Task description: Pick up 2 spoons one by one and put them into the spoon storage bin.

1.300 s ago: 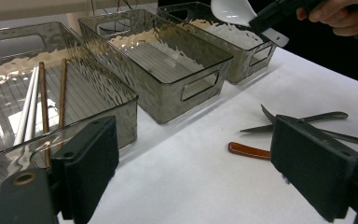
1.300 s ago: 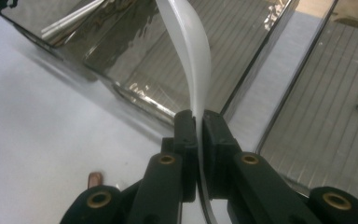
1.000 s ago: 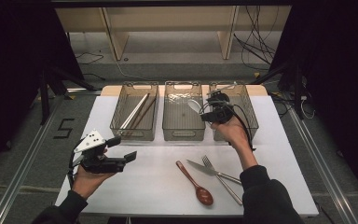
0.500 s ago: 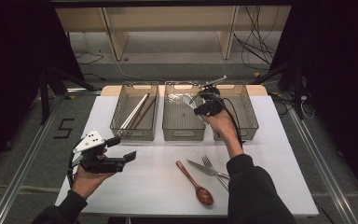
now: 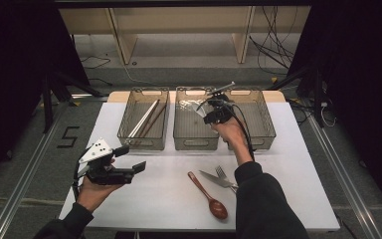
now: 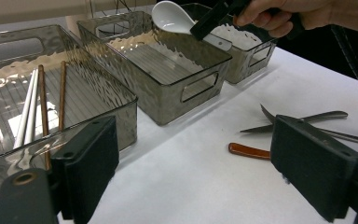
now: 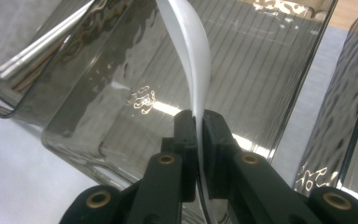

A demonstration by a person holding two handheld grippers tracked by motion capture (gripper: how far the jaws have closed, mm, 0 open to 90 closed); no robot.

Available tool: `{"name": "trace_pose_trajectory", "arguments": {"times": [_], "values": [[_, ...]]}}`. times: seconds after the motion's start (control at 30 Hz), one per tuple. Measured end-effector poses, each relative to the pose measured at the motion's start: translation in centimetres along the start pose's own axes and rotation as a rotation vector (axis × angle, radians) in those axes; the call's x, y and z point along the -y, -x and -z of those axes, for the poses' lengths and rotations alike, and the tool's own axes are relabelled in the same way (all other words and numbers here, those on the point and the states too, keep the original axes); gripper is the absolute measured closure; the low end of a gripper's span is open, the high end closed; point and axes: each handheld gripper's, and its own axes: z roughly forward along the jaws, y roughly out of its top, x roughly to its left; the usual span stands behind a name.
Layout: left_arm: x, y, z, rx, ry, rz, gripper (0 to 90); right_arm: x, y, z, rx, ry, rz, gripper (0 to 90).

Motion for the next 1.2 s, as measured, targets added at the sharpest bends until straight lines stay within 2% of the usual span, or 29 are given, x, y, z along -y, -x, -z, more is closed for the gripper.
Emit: {"name": "trace_pose_trajectory", "arguments": {"times": [0.23, 0.27, 0.33, 0.4, 0.5, 0.7, 0.83, 0.9, 1.03, 1.2], "values": [[0.0, 0.0, 0.0, 0.001, -0.003, 0.000, 15.1, 0.0, 0.0, -0.6, 0.004, -0.009, -0.017, 84.8], [0.0, 0.0, 0.0, 0.001, -0.002, 0.001, 15.1, 0.0, 0.0, -0.7, 0.004, -0.005, -0.025, 81.0], [0.0, 0.0, 0.0, 0.001, 0.000, 0.001, 15.1, -0.1, 0.2, -0.7, -0.026, 0.003, -0.050, 62.8], [0.0, 0.0, 0.0, -0.001, 0.003, 0.004, 15.1, -0.1, 0.2, -0.6, -0.052, 0.012, -0.050, 58.0], [0.0, -0.1, 0.0, 0.000, -0.002, 0.002, 15.1, 0.0, 0.0, 0.0, -0.059, 0.022, -0.034, 51.6], [0.0, -0.1, 0.0, -0.002, 0.000, 0.003, 15.1, 1.0, -1.0, 2.1, -0.114, 0.033, 0.055, 40.1], [0.0, -0.1, 0.1, -0.002, -0.001, 0.002, 15.1, 2.7, -2.4, 4.0, -0.151, 0.026, 0.125, 33.1], [0.0, 0.0, 0.0, -0.003, -0.004, 0.002, 15.1, 3.9, -3.0, 4.7, -0.163, 0.022, 0.152, 32.3], [0.0, 0.1, 0.0, -0.002, -0.003, 0.000, 15.1, 6.7, -4.0, 5.1, -0.195, -0.021, 0.204, 30.6], [0.0, 0.1, 0.0, -0.002, -0.004, -0.002, 15.1, 9.3, -4.4, 4.9, -0.194, -0.069, 0.229, 30.3]]}}
